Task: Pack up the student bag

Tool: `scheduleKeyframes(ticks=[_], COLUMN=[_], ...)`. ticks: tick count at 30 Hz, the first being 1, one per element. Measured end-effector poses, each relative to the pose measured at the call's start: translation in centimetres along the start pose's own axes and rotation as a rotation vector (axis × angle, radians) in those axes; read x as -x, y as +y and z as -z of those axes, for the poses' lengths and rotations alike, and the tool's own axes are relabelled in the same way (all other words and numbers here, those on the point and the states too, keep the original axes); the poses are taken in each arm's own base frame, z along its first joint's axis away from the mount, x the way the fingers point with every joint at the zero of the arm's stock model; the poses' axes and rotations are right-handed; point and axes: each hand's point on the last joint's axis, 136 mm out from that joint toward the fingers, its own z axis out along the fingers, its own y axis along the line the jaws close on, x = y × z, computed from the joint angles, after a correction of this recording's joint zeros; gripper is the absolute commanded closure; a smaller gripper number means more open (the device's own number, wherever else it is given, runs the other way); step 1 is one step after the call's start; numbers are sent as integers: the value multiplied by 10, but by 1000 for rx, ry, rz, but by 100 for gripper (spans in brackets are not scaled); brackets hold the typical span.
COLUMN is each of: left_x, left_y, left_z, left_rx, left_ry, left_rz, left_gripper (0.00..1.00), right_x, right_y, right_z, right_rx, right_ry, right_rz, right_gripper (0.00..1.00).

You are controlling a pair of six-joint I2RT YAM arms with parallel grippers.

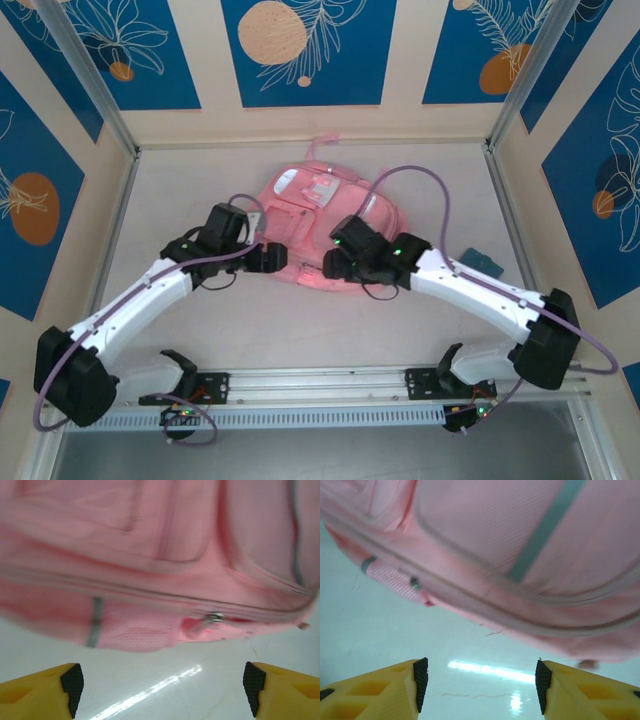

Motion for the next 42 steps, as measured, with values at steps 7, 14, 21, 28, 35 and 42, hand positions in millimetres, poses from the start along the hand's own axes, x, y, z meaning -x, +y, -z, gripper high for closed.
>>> scheduleKeyframes(ticks=[7,14,21,28,35,42], left_x=[-4,-4,0,1,1,8], left_y=[51,72,69,68,61,46], left_z=[4,3,2,-3,-12,-25], left_rx=[93,126,101,80,24,-73], left_ry=[-37,-57,-71,-68,-51,-31], left_rz=[224,315,331,351,406,469], left_gripper=[10,9,9,9,10,13], right_x=[-16,-10,-9,0,7,9], right_y=[50,56,55,42,38,39], right_z=[-42,-75,-96,-102,-93,-91], right_rx=[-83,-214,-291,-359,-392,-395], right_ry=[15,3,16,16,10,11], right_rz=[-39,-125,-119,-121,-75,-24], right_gripper=[51,56,58,65,77,84])
